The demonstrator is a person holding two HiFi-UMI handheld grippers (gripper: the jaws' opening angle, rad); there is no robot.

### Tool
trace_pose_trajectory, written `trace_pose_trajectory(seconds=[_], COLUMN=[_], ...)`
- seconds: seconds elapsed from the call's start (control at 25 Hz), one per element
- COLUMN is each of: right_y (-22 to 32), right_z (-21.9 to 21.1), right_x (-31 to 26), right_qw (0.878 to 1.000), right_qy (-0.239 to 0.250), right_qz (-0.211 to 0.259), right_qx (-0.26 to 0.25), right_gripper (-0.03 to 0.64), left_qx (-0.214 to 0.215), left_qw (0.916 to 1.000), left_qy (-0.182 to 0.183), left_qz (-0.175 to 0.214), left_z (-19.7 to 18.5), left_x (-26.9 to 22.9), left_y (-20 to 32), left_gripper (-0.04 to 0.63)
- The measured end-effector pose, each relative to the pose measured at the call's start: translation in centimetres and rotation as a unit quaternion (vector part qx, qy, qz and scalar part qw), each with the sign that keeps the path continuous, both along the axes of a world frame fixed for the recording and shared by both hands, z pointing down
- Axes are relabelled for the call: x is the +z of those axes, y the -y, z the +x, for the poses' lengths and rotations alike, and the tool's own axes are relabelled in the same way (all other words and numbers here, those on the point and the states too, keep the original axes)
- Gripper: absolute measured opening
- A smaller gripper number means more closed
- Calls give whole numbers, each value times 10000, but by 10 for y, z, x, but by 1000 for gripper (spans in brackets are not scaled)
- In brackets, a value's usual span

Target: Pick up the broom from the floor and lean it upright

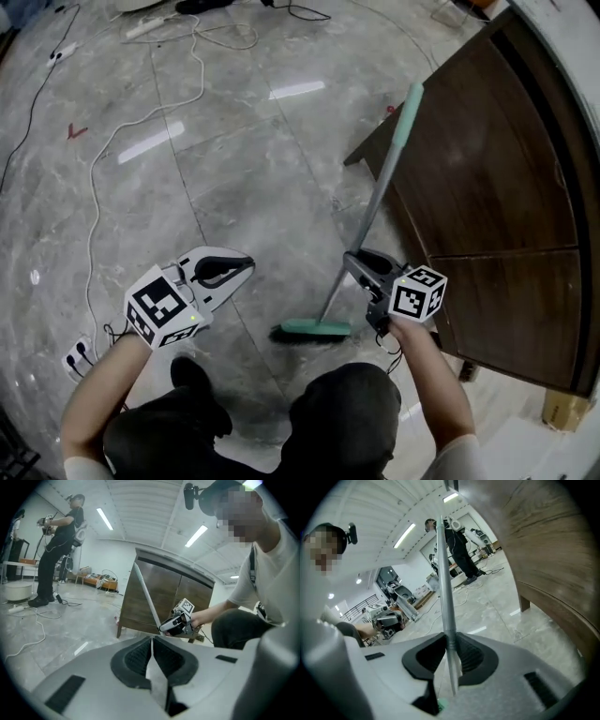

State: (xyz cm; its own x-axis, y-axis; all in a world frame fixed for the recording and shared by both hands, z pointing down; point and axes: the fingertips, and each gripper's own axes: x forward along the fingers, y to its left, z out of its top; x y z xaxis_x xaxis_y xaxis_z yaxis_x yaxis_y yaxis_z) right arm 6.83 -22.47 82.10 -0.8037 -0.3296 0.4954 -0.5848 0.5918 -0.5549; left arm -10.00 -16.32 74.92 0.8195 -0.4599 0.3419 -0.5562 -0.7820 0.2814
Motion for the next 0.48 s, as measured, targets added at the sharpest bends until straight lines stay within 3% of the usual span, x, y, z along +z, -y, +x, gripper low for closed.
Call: trace_pose_trajectory(seconds=[0.28,0.48], right_y=[-19,-20], right_z=[46,74], right_x=[-26,-34], right_qw=[9980,9943], right_qy=[137,150], right_qz=[150,292], right_qx=[601,1015], right_gripper=[75,75], left_qx=[718,1036], left_qw=[9968,9946], left_qy=[362,86], left_qz=[48,9], left_z=[42,79], left_x=[-16,-33], left_y=[16,24], left_gripper=[15,15])
